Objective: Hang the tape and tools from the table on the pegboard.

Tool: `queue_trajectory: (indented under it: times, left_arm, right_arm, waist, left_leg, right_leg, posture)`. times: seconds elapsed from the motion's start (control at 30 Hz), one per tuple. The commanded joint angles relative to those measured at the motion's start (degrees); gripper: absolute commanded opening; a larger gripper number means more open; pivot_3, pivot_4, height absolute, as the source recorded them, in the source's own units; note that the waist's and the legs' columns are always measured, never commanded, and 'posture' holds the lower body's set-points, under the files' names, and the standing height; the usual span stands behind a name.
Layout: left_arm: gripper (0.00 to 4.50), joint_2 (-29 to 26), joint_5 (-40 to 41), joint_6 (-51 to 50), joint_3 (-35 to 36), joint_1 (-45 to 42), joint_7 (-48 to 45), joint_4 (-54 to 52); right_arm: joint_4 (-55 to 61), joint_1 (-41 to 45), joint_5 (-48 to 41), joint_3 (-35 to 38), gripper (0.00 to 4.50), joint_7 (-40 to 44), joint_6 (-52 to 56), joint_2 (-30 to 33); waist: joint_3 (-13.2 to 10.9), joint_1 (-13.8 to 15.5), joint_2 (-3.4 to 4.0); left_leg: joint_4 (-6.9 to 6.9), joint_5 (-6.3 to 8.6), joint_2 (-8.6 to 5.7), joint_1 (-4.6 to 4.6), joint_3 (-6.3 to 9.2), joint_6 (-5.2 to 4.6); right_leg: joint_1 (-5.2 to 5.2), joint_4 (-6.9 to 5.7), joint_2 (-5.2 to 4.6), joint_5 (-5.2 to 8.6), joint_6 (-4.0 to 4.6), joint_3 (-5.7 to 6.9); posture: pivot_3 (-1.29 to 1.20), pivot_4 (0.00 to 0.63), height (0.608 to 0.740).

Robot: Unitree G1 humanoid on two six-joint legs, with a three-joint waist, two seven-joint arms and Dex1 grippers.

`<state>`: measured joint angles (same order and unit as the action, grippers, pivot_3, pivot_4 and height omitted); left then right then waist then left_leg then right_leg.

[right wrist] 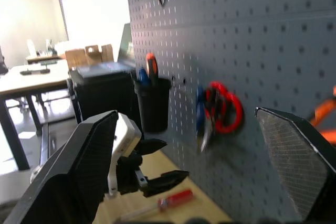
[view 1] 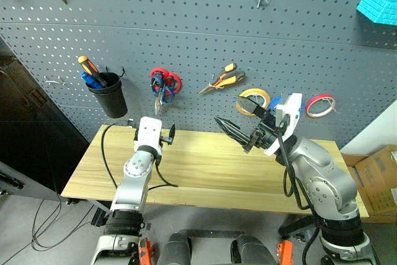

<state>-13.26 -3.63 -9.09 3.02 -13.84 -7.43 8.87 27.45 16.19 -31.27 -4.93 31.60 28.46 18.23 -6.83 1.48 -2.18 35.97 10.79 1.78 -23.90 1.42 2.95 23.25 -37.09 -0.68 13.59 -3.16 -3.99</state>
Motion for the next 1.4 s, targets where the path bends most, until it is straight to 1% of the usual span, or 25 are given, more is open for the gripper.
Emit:
queue_trajectory:
  times: [0.03,0.13,0.17,0.23,0.33,0.47,0.57,0.6,0.67,0.77,0.87,1.0,1.23,1.33,1.4]
  left_arm:
    - [4.47,-2.2,0.3,-3.4,1.0,2.7,-1.4,-5.9]
    - [4.47,-5.2,1.2,-8.0,2.4,3.9,-3.4,-5.1]
    - [4.47,-5.8,1.3,-8.7,2.5,3.8,-3.7,-4.8]
    - [4.47,-7.6,1.3,-10.4,3.2,1.1,-4.4,-0.7]
    - [4.47,-10.4,1.1,-10.9,3.5,-3.2,-5.0,6.5]
    - [4.47,-13.4,0.7,-9.0,2.8,-10.1,-6.5,19.1]
    - [4.47,-14.4,0.2,-6.2,1.2,-15.4,-9.1,29.6]
    - [4.47,-14.5,0.1,-5.3,0.9,-17.0,-9.8,32.7]
    - [4.47,-14.5,0.1,-2.9,0.4,-20.3,-11.2,39.2]
    - [4.47,-13.7,-0.6,0.5,-0.8,-25.5,-13.1,48.1]
    - [4.47,-13.4,-1.7,2.7,-2.0,-29.2,-13.8,54.1]
    - [4.47,-14.0,-2.3,4.3,-2.0,-32.2,-13.2,58.8]
    - [4.47,-15.7,-3.6,4.7,-2.1,-34.1,-13.8,62.8]
    - [3.86,-16.2,-3.6,4.4,-1.8,-34.4,-14.5,63.2]
    - [3.16,-16.4,-3.6,4.2,-1.8,-34.5,-15.0,63.2]
  right_arm:
    - [1.3,-0.6,5.2,-4.6,4.5,1.5,0.5,4.0]
    - [-3.5,1.9,11.5,-11.8,4.5,5.1,-2.1,6.3]
    - [-4.3,2.5,12.5,-12.9,4.5,5.8,-2.7,6.4]
    - [-8.7,5.5,14.4,-15.1,4.5,6.7,-4.1,4.4]
    - [-14.7,9.0,17.1,-17.7,4.5,8.1,-7.1,1.2]
    - [-21.4,12.3,19.9,-19.9,4.5,9.3,-10.8,-3.2]
    - [-24.8,14.2,21.3,-21.1,4.5,9.7,-11.9,-6.4]
    - [-25.3,14.6,21.7,-21.6,4.5,9.7,-11.9,-7.4]
    - [-26.7,15.7,22.6,-22.2,4.5,9.5,-11.9,-9.5]
    - [-28.7,16.9,23.9,-22.8,4.5,9.1,-11.4,-12.0]
    - [-28.9,17.0,25.2,-23.2,4.5,9.0,-9.9,-12.6]
    - [-27.8,16.5,26.1,-23.1,4.5,8.6,-8.2,-12.9]
    - [-25.5,15.1,26.2,-22.9,4.5,7.9,-6.0,-12.7]
    - [-25.0,14.8,26.2,-22.8,4.5,7.9,-5.5,-12.6]
    - [-25.0,15.0,26.2,-22.6,4.5,7.9,-5.3,-12.5]
  waist:
    - [0.0,-0.2,0.0]
    - [-0.2,-0.5,0.11]
    - [-0.4,-0.6,0.18]
    - [-0.9,-0.5,0.33]
    - [-2.1,-0.4,0.37]
    - [-3.4,-0.1,0.29]
    - [-4.2,-0.1,0.27]
    - [-4.5,-0.1,0.23]
    - [-4.9,-0.1,0.21]
    - [-5.5,-0.2,0.14]
    - [-6.6,-0.2,0.09]
    - [-7.8,-0.8,0.06]
    - [-8.4,-1.8,0.09]
    - [-8.6,-2.0,0.09]
    - [-8.9,-2.1,0.08]
  left_leg:
    - [0.0,0.0,0.01,0.01,0.0,0.0]
    - [0.0,0.0,0.06,0.11,-0.01,0.0]
    - [0.0,0.0,0.07,0.15,0.0,0.0]
    - [0.01,0.0,0.08,0.17,0.03,0.0]
    - [0.02,-0.02,0.08,0.19,0.07,-0.02]
    - [0.04,-0.05,0.08,0.12,0.08,-0.08]
    - [-0.02,-0.04,0.05,-0.1,0.07,-0.07]
    - [-0.03,0.01,0.05,-0.19,0.09,-0.08]
    - [-0.05,0.1,0.04,-0.35,0.15,-0.11]
    - [-0.04,0.11,0.05,-0.84,0.23,-0.11]
    - [0.01,0.11,0.03,-0.87,0.29,-0.1]
    - [0.09,0.1,0.03,-0.87,0.32,-0.09]
    - [0.08,0.09,0.03,-0.87,0.42,-0.09]
    - [0.08,0.09,0.03,-0.87,0.42,-0.09]
    - [0.08,0.09,0.03,-0.87,0.42,-0.09]
  right_leg:
    - [0.0,0.0,0.0,0.14,0.24,0.0]
    - [0.0,-0.06,0.0,0.16,0.31,0.01]
    - [0.0,-0.1,0.01,0.16,0.35,0.03]
    - [0.03,-0.11,0.01,0.13,0.4,0.06]
    - [0.07,-0.13,0.01,0.13,0.41,0.1]
    - [0.05,-0.11,0.0,0.12,0.41,0.13]
    - [0.16,-0.05,-0.01,0.12,0.33,0.14]
    - [0.21,-0.06,-0.01,0.03,0.13,0.16]
    - [0.36,-0.11,-0.01,-0.01,0.22,0.23]
    - [0.9,-0.27,0.0,-0.02,0.23,0.31]
    - [0.96,-0.46,-0.01,0.0,0.21,0.36]
    - [0.98,-0.6,-0.01,0.15,-0.04,0.35]
    - [1.04,-0.77,0.0,0.19,-0.09,0.41]
    - [1.04,-0.77,0.0,0.19,-0.09,0.41]
    - [1.04,-0.78,0.0,0.19,-0.1,0.41]
  posture:
    - [0.1,0.113,0.74]
    - [0.11,0.139,0.74]
    - [0.11,0.144,0.74]
    - [0.12,0.16,0.74]
    - [0.12,0.193,0.74]
    - [0.11,0.228,0.74]
    - [0.11,0.241,0.74]
    - [0.1,0.25,0.74]
    - [0.1,0.254,0.74]
    - [0.08,0.277,0.74]
    - [0.06,0.292,0.74]
    - [0.05,0.306,0.74]
    - [0.05,0.315,0.74]
    - [0.04,0.316,0.74]
    - [0.05,0.316,0.74]
